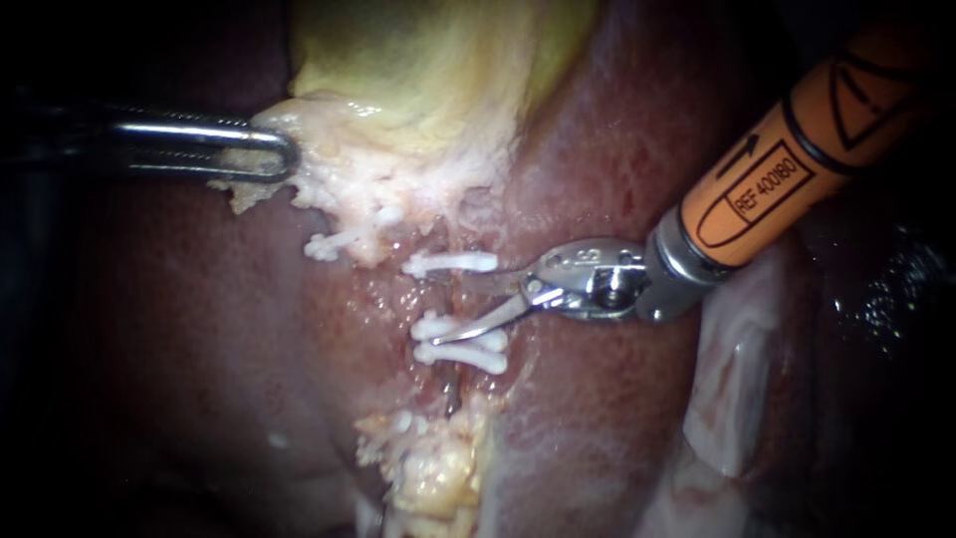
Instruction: Go to the cutting position right tube
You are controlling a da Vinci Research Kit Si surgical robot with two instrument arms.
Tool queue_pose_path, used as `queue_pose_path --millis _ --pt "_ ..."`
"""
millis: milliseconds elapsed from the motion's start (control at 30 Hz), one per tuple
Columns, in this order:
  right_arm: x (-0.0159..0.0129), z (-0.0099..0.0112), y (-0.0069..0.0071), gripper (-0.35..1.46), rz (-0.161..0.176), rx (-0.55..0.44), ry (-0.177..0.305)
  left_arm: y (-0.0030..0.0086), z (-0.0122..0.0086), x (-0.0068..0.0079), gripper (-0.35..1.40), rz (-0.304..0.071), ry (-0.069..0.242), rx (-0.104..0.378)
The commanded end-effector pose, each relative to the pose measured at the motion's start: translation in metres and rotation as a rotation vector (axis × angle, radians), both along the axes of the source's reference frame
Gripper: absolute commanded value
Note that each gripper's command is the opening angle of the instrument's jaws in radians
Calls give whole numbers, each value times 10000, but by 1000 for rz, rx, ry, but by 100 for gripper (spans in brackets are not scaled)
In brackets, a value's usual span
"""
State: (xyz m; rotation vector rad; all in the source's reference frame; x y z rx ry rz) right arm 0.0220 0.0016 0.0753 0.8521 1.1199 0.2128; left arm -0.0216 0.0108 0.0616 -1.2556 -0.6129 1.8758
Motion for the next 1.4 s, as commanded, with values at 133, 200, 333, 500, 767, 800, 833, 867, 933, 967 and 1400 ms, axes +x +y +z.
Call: queue_pose_path --millis 133,200,333,500,767,800,833,867,933,967,1400 --pt "6 -3 -2 128 -9 6 37 0 1 -1 -35 0 1 0" --pt "9 -4 -3 128 -18 9 53 0 1 -1 -35 -1 1 0" --pt "17 -7 -6 128 -36 10 68 0 1 -2 -35 -1 1 0" --pt "31 -9 -7 128 -47 16 96 0 1 -2 -35 -1 1 0" --pt "40 -13 -6 126 -12 58 145 0 1 -3 -35 -2 1 0" --pt "40 -14 -6 126 -10 64 144 0 1 -3 -35 -2 1 0" --pt "41 -14 -6 126 -9 69 141 0 1 -3 -35 -2 1 0" --pt "42 -14 -6 126 -9 69 141 0 1 -3 -35 -2 1 0" --pt "43 -15 -5 124 -4 82 139 0 1 -3 -35 -2 1 0" --pt "44 -16 -5 124 -2 83 142 0 1 -3 -35 -2 1 0" --pt "39 -58 -14 124 -10 120 143 0 1 -3 -35 -1 1 0"
